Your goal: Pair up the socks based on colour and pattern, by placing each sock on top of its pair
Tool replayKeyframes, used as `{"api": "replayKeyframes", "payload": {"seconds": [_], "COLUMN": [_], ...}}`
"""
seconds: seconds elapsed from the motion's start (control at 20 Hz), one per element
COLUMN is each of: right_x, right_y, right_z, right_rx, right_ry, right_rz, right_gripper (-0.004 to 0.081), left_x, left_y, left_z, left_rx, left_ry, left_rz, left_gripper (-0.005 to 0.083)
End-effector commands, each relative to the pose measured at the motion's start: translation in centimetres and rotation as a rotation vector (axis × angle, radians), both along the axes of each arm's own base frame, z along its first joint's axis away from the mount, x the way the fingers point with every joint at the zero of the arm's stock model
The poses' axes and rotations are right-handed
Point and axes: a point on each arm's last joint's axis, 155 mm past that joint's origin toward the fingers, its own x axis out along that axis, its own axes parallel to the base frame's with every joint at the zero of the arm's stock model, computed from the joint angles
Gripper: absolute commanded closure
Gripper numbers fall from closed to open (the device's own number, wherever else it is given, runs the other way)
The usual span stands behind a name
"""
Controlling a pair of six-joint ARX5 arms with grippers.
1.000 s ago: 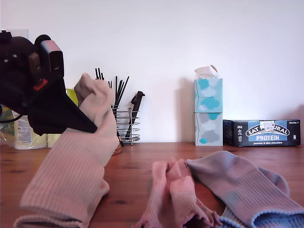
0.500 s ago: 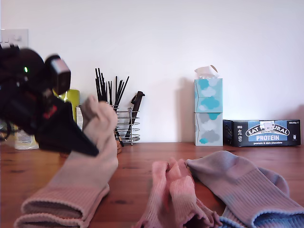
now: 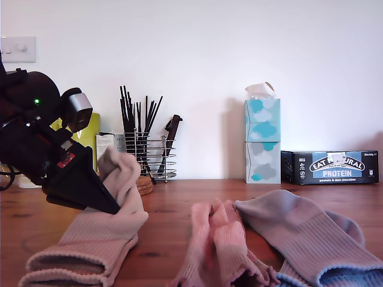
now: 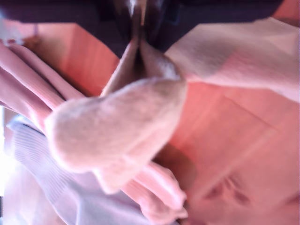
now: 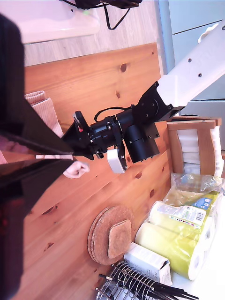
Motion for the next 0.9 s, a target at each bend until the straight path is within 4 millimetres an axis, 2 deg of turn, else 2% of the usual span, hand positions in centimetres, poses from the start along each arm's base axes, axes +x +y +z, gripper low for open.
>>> {"api": "replayKeyframes", "payload": {"seconds": [0.0, 0.15, 0.25, 0.35, 0.5, 0.65, 0.75, 0.85], "right_x": [-0.1, -0.4, -0.4, -0.5, -0.9, -0.9, -1.0, -1.0], "right_y": [0.1, 0.3, 0.3, 0.2, 0.4, 0.5, 0.5, 0.5], "right_z": [0.3, 0.4, 0.2, 0.1, 0.1, 0.1, 0.1, 0.1], "right_rx": [0.008, 0.013, 0.009, 0.004, 0.01, 0.011, 0.012, 0.011], "right_ry": [-0.005, 0.001, 0.005, 0.011, 0.015, 0.014, 0.018, 0.019], "right_rz": [0.009, 0.029, 0.029, 0.029, 0.054, 0.056, 0.061, 0.061], "right_gripper": [0.078, 0.078, 0.078, 0.078, 0.078, 0.078, 0.078, 0.078], "left_x": [-0.4, 0.1, 0.8, 1.6, 2.4, 2.4, 2.5, 2.3], "left_y": [0.4, 0.8, 1.2, 1.9, 2.6, 3.2, 4.3, 4.7], "left_z": [-1.0, -0.7, 0.3, 1.5, 3.1, 3.5, 2.9, 3.0], "left_rx": [0.026, 0.047, 0.066, 0.095, 0.121, 0.15, 0.202, 0.212], "left_ry": [0.022, 0.0, -0.042, -0.095, -0.163, -0.176, -0.156, -0.14], "left_rz": [0.02, 0.044, 0.072, 0.107, 0.144, 0.165, 0.21, 0.232], "left_gripper": [0.0415, 0.0414, 0.0408, 0.0348, 0.0339, 0.034, 0.0363, 0.0489]}}
